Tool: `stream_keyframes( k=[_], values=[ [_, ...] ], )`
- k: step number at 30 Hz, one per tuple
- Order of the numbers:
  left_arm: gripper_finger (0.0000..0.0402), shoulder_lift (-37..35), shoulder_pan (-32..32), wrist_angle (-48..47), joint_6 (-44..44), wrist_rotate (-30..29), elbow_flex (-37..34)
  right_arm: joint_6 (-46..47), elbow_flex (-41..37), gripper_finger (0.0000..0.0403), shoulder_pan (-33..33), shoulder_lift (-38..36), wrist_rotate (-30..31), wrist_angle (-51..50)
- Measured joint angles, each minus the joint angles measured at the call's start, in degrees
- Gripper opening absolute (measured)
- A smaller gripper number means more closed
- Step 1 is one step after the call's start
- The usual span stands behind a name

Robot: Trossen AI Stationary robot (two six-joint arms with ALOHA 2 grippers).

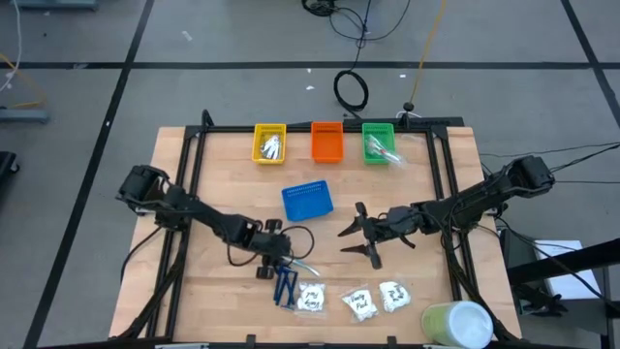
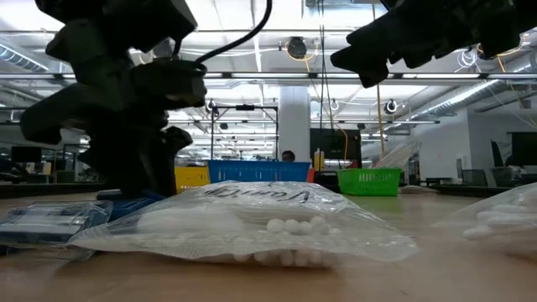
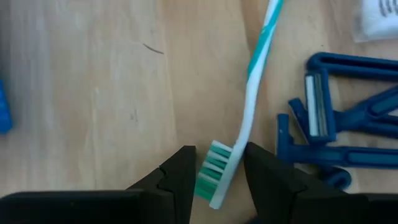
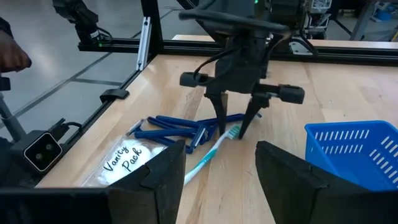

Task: Pick & Place Travel size toiletries
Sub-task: Put the green toothbrush into the green basket

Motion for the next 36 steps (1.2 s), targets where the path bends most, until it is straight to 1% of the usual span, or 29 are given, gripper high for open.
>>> stream_keyframes(
  k=[8,10,12,16,17,21,24,27,28,32,36],
  values=[
    [0.0135,0.0,1.3,-0.8,0.0,0.0,0.0,0.0,0.0,0.0183,0.0,0.0,0.0,0.0],
    [0.0126,0.0,1.4,-1.3,0.0,0.0,0.0,0.0,0.0,0.0183,0.0,0.0,0.0,0.0],
    [0.0101,0.0,1.5,-1.5,0.0,0.1,0.0,0.0,0.0,0.0183,0.0,0.0,0.0,0.0],
    [0.0024,0.0,1.5,-1.1,0.2,1.7,0.0,0.0,0.0,0.0183,0.0,0.0,0.0,-0.1],
    [0.0015,0.0,1.5,-1.1,-0.4,1.9,0.1,0.0,0.0,0.0183,0.0,0.0,0.0,-0.1],
    [0.0015,-0.2,0.9,-2.7,-2.3,1.9,1.8,0.0,0.0,0.0183,0.0,0.0,0.0,-0.1],
    [0.0007,-0.4,-0.1,-3.3,0.5,1.3,5.1,0.0,0.0,0.0183,0.0,0.0,0.2,-0.8],
    [0.0011,-1.4,-0.8,-5.4,4.2,-1.9,8.7,0.0,0.0,0.0188,0.0,0.0,3.4,-0.5],
    [0.0012,-1.4,-0.8,-5.5,5.4,-2.9,10.1,0.0,0.0,0.0193,0.0,0.0,4.5,-0.4],
    [0.0006,-1.3,-0.1,-11.0,8.1,-5.2,14.3,0.0,0.0,0.022,0.0,0.0,4.4,0.0],
    [0.0011,-1.4,2.2,-12.2,8.8,-7.3,17.1,0.0,0.0,0.0245,0.0,1.1,4.4,0.5]
  ],
)
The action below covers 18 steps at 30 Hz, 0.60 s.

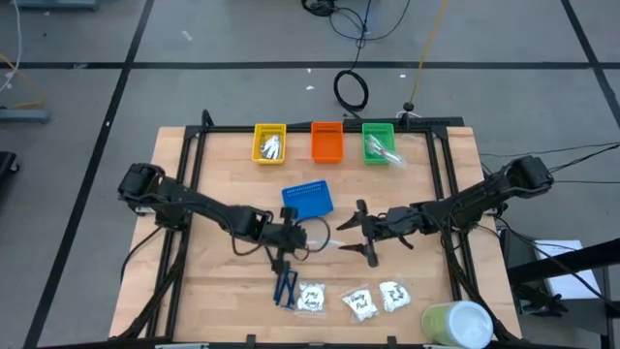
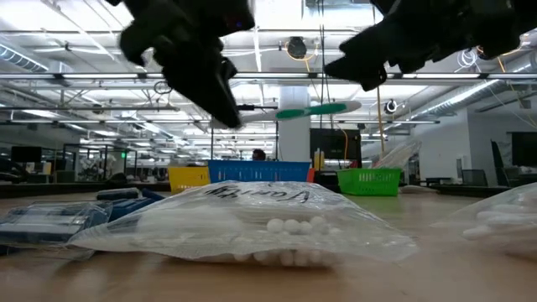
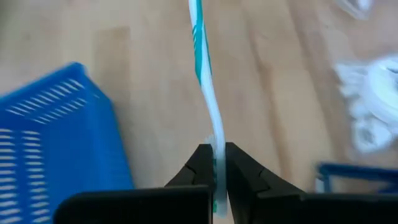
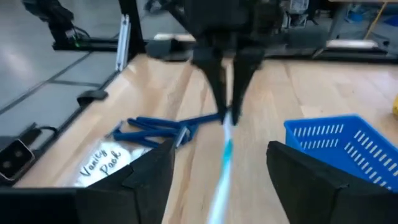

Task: Pick & Place Travel size toiletries
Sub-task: Put the green toothbrush into the green basket

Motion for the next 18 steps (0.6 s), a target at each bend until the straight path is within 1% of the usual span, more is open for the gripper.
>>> stream_keyframes(
  k=[5,9,10,12,15,18],
  values=[
    [0.0006,0.1,2.6,-0.7,0.2,0.0,2.8,1.1,1.1,0.0248,-0.1,4.2,0.3,-0.1],
    [0.0007,0.1,3.9,-1.0,0.7,0.3,4.0,-0.3,3.2,0.0238,-0.3,8.1,4.6,-2.4],
    [0.0006,0.1,4.1,-0.8,1.0,1.2,4.3,-1.0,3.7,0.0235,-0.3,8.9,5.8,-2.7],
    [0.0006,-0.1,4.3,-0.5,1.2,2.7,4.6,-2.0,4.2,0.0228,-0.7,9.7,6.1,-3.0],
    [0.0011,0.0,4.1,-1.3,1.4,2.9,4.6,-2.4,4.2,0.0213,-1.3,9.8,6.0,-3.3],
    [0.0006,0.0,4.1,-2.1,1.5,2.9,4.6,-2.8,4.2,0.0195,-1.6,9.3,5.9,-3.8]
  ],
)
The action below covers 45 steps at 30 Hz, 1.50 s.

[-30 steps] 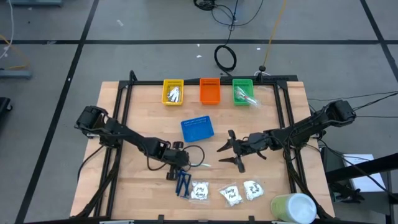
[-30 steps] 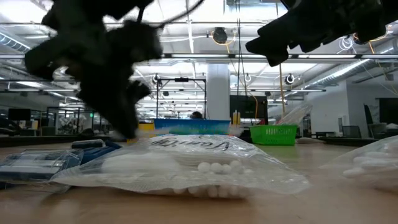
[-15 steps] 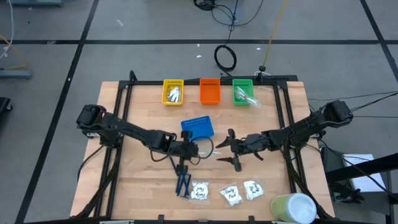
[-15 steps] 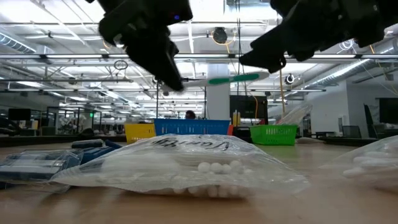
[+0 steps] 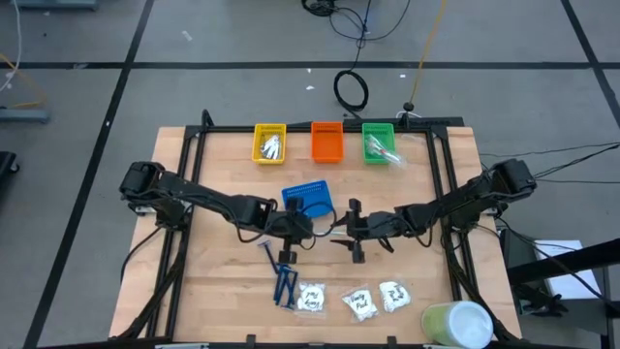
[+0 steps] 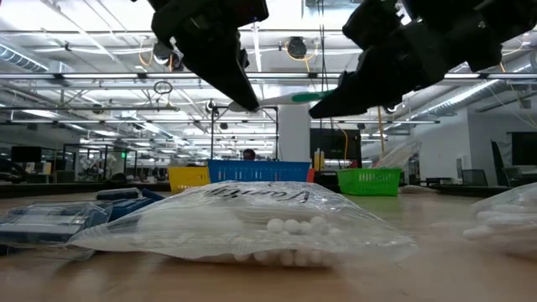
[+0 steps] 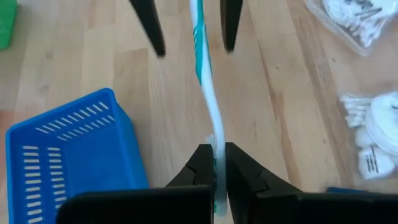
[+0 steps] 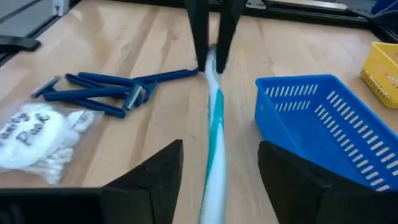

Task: Pick & Place Travel size toiletries
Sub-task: Put the green toothbrush into the green basket

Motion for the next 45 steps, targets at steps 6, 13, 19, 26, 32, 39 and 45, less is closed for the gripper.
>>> stream_keyframes(
  k=[6,13,19,26,32,39,45],
  values=[
    [0.0012,0.0,0.0,-0.6,0.4,-0.3,0.0,-0.2,0.1,0.0167,0.1,-1.9,-0.2,0.1],
    [0.0012,0.0,0.0,-0.6,0.5,-0.3,0.0,-0.2,0.1,0.0141,0.1,-2.5,-3.2,-0.4],
    [0.0006,0.0,0.0,-0.6,0.4,-0.3,0.0,-0.2,0.1,0.0113,0.1,-2.5,-3.1,-1.4],
    [0.001,0.0,0.0,-0.5,0.2,-0.1,0.0,-1.0,0.1,0.0041,0.0,-2.5,-2.8,-1.7],
    [0.0021,0.0,0.0,-0.1,0.0,-0.1,-0.1,-2.7,0.0,0.0018,0.0,-2.5,-2.6,-2.0],
    [0.0057,-4.3,-0.4,1.4,-0.2,1.1,2.7,-0.7,-0.1,0.0017,-2.2,-2.5,-3.2,-9.0],
    [0.0064,-11.3,-0.4,1.5,-1.3,1.1,4.8,3.0,0.0,0.0017,-5.5,-6.2,2.3,-14.9]
  ],
)
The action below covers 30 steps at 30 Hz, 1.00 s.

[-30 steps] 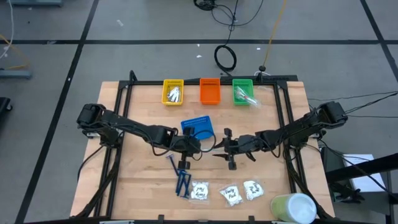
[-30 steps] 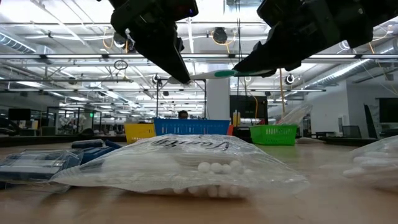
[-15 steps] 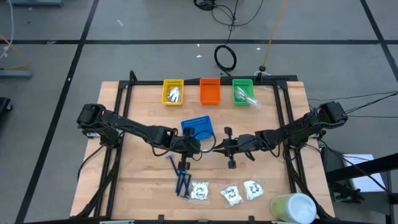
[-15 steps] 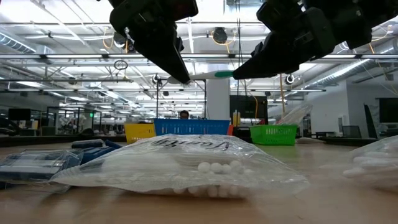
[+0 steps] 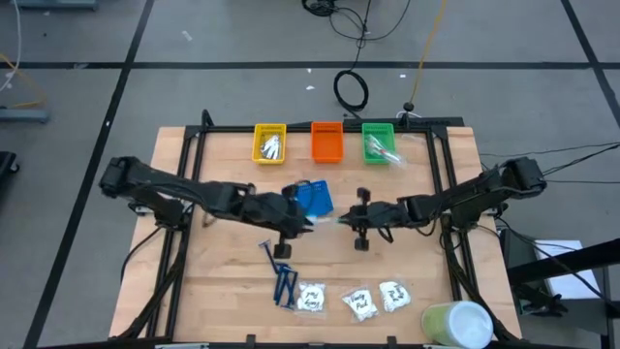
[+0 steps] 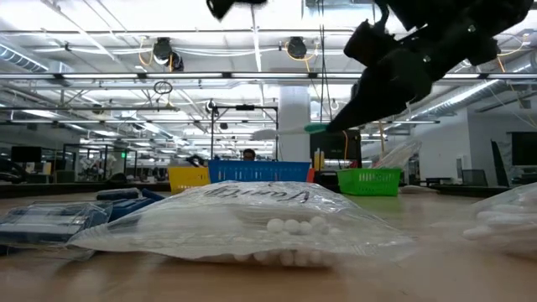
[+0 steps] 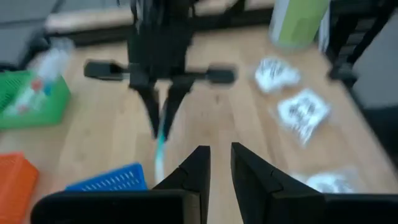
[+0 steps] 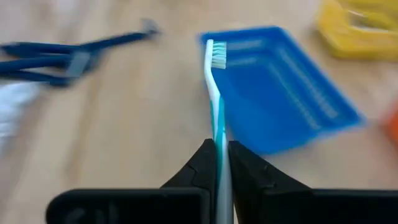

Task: Pick & Place Travel size toiletries
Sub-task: Put the green toothbrush into the green basket

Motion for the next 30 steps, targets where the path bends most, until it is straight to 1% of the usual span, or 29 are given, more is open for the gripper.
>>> stream_keyframes(
  k=[2,4,7,10,13,15,18,22,26,30],
  values=[
    [0.0064,-2.3,0.0,0.8,0.0,0.0,0.1,1.5,-0.1,0.0017,-1.3,-3.7,4.2,-4.6],
    [0.0064,-3.9,0.0,0.6,-0.4,0.0,-0.9,3.2,0.0,0.0017,-2.9,-8.1,9.7,-8.2],
    [0.0065,-3.8,0.0,0.3,-1.1,0.0,-1.9,6.6,0.0,0.0017,-6.3,-15.6,17.0,-18.7],
    [0.0065,-2.8,0.0,0.3,-1.6,0.0,-2.2,10.1,0.0,0.0017,-12.4,-21.8,20.4,-29.5],
    [0.0065,-1.1,0.0,0.0,-1.7,-0.1,-2.7,12.6,0.0,0.0017,-19.9,-25.1,19.5,-37.1],
    [0.0065,0.3,0.0,1.2,-1.7,-0.1,-2.8,12.4,0.0,0.0017,-24.6,-25.5,16.7,-39.9],
    [0.0065,2.1,0.1,2.4,-1.6,-0.1,-2.8,9.5,0.0,0.0017,-30.7,-24.3,11.6,-38.9],
    [0.0065,4.8,0.4,3.6,-1.1,0.0,-2.7,6.1,0.0,0.0018,-37.9,-20.8,8.4,-34.1],
    [0.0065,6.2,0.7,3.8,-1.3,0.0,-2.7,5.7,0.0,0.0024,-43.0,-16.7,6.5,-31.7],
    [0.0065,7.3,0.9,2.6,-2.4,0.0,-2.7,5.7,0.0,0.0042,-45.2,-14.3,6.6,-30.8]
  ],
)
